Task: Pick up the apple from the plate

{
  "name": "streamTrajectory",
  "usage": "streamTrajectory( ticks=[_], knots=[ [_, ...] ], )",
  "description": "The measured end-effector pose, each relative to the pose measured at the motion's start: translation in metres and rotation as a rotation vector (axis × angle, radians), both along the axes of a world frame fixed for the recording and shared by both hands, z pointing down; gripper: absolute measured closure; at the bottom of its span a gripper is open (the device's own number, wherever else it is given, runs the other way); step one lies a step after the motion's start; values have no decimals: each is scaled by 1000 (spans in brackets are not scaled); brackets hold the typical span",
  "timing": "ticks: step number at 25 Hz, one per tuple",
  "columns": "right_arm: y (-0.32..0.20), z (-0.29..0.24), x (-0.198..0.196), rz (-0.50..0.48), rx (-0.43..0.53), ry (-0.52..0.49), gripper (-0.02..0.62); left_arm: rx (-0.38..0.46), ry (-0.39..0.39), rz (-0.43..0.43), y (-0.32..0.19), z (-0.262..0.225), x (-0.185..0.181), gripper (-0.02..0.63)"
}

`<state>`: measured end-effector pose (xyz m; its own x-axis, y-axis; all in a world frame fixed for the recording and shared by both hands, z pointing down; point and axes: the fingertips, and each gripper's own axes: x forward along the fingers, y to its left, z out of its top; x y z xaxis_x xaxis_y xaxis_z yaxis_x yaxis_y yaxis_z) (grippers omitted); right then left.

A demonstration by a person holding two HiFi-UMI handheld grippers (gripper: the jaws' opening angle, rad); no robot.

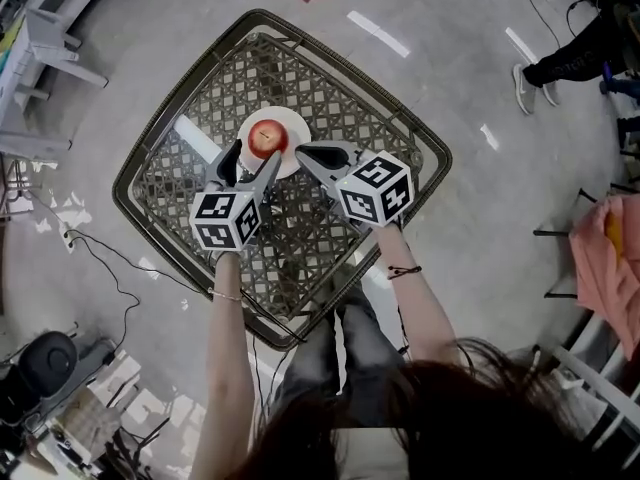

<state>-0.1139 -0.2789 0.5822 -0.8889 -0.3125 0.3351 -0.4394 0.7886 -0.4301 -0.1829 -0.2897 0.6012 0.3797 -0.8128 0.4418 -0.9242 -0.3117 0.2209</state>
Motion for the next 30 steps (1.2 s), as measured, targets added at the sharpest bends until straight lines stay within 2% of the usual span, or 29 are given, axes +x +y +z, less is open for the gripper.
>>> streamTrajectory(
  ticks=[10,21,30],
  knots=[
    [-6,12,9,23,-20,-2,586,-9,-31,32,-16,17,11,230],
    [-11,23,16,48,-39,0,586,-31,-52,47,-27,34,15,221],
    [-12,31,22,76,-58,-3,586,-17,-102,117,-33,33,23,221]
  ],
)
